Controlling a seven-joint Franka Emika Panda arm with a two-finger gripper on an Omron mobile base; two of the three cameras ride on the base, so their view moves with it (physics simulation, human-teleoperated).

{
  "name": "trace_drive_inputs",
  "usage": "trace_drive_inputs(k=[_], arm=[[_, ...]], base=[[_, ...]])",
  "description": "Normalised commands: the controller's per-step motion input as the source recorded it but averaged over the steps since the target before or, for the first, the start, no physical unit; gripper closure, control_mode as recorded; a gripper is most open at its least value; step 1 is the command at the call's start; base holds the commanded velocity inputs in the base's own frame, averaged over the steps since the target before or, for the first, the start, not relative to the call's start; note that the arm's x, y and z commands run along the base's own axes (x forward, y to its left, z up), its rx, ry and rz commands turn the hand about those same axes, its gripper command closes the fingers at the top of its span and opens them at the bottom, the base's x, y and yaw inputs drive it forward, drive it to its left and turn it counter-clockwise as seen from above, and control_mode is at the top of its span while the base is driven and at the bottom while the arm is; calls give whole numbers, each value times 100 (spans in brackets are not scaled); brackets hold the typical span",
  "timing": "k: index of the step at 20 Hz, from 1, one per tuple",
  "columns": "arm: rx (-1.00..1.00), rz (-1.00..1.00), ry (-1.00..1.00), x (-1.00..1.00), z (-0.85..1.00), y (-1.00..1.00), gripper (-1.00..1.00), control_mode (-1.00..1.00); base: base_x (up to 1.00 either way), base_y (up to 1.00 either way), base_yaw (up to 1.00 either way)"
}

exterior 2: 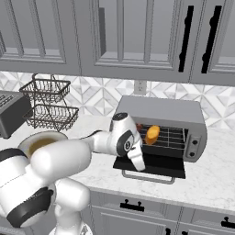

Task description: Pick up the kebab skewer and baguette bread, and place them inside the toaster oven. Close the toaster oven door and start by setting the timer.

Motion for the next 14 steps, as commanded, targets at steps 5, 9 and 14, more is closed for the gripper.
trace_drive_inputs(k=[5, 9, 14], arm=[[-13, 0, 1, 7, 0, 0, -100, -100], [-2, 0, 0, 23, 0, 0, -100, -100], [0, 0, 0, 23, 0, 0, -100, -100]], base=[[0, 0, 0], [0, 0, 0], [0, 0, 0]])
